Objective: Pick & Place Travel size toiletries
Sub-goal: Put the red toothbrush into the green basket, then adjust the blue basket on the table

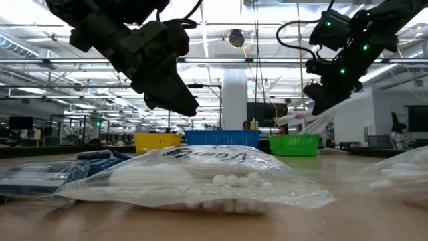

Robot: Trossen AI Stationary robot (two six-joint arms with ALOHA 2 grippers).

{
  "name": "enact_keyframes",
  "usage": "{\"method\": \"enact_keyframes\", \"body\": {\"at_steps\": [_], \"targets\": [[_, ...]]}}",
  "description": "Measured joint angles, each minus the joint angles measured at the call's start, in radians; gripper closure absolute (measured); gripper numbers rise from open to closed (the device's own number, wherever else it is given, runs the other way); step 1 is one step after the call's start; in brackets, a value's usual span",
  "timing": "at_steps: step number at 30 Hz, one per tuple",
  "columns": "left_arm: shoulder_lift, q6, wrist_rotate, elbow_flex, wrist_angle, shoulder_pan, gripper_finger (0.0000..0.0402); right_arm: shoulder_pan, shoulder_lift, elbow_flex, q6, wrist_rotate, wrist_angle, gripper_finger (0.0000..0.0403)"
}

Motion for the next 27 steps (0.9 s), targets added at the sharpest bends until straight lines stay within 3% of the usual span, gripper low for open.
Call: {"method": "enact_keyframes", "body": {"at_steps": [10, 23, 27], "targets": [[0.0, -0.015, 0.0, 0.0, 0.0, 0.0, 0.0266, -0.068, 0.018, 0.0, -0.011, -0.045, 0.01, 0.0353], [0.0, -0.042, 0.0, 0.0, 0.001, 0.0, 0.0266, -0.061, 0.008, 0.0, -0.067, -0.048, 0.099, 0.0234], [0.0, -0.004, -0.041, 0.0, 0.0, 0.003, 0.0266, -0.028, -0.03, 0.0, -0.134, -0.137, 0.209, 0.0214]]}}
